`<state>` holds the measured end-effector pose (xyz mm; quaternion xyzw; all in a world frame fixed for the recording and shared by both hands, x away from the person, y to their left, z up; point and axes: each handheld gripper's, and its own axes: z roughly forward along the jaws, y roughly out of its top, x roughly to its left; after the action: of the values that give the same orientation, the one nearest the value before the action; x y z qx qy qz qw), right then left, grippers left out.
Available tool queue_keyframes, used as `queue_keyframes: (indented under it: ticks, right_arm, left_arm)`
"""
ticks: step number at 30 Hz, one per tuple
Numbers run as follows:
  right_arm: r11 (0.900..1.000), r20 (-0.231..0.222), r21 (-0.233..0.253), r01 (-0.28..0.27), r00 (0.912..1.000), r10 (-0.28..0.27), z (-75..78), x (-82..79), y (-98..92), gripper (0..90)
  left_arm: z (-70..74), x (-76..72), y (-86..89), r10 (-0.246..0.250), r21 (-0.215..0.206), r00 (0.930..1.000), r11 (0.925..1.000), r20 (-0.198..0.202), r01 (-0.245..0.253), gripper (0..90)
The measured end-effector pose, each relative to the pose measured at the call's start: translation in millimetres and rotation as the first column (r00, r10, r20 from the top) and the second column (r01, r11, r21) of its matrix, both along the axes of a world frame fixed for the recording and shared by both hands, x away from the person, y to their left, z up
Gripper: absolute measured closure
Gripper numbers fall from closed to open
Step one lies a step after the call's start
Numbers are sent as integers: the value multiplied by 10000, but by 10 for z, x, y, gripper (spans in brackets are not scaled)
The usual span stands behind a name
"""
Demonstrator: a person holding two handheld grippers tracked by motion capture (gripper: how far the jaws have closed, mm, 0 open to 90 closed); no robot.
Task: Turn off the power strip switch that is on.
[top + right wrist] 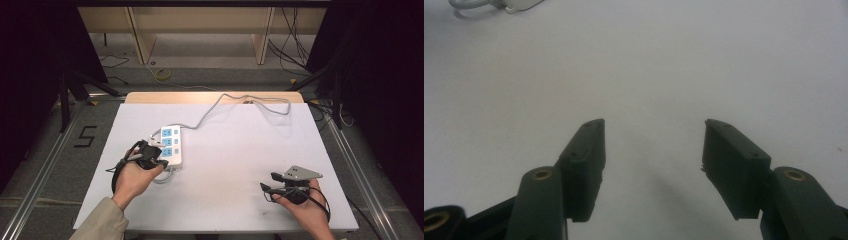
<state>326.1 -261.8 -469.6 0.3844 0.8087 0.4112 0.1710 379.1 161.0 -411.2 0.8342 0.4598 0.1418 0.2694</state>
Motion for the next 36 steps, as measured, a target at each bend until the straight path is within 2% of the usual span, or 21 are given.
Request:
queue_keyframes:
  ticks: [21,23,36]
  right_arm:
    - [10000,7,2,-2,10000,2,2,-2,-1,434]
    - [10000,5,-5,-5,10000,5,2,-3,-1,433]
    - [10000,36,13,-24,10000,24,6,-2,-6,433]
  left_arm:
    - [24,96,-19,165,104,9999,9998,-39,-165,894]
    - [27,108,-21,93,238,9999,9997,-76,-91,894]
    - [28,180,-62,90,343,9997,9994,-216,-83,894]
